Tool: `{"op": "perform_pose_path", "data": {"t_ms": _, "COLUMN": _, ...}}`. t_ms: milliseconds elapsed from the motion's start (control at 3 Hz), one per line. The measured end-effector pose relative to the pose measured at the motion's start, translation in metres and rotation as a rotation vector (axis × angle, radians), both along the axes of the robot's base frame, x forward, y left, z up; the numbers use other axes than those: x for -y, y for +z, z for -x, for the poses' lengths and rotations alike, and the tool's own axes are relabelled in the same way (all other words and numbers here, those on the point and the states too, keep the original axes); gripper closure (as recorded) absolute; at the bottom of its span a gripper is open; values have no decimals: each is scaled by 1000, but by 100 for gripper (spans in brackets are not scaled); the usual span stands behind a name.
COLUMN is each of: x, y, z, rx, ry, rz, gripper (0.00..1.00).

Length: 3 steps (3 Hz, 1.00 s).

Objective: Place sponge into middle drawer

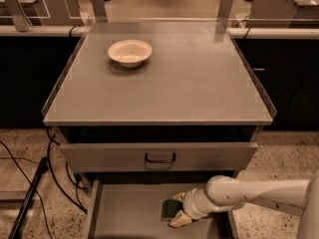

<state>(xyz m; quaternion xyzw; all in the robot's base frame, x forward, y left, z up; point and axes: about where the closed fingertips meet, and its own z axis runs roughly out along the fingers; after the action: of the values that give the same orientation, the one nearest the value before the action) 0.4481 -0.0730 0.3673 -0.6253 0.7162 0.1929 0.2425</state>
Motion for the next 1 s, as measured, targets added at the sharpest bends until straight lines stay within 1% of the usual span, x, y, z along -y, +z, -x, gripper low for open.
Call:
{"op": "perform_pose_path", "data": {"t_ms": 333, "x": 0, "y": 0, "z": 0, "rx": 0, "ry": 0, "rz": 0, "gripper": 0}}
{"op": "perform_pose_path", "data": {"t_ms": 667, "x": 1, "y": 4, "z": 2, "rx": 1, "ry": -8, "rz": 7, "gripper": 0}}
{"op": "perform_pose_path", "data": {"t_ms": 1000, "x": 13, "y": 25, "z": 10, "rx": 33, "ry": -56, "rz": 20, "gripper": 0}}
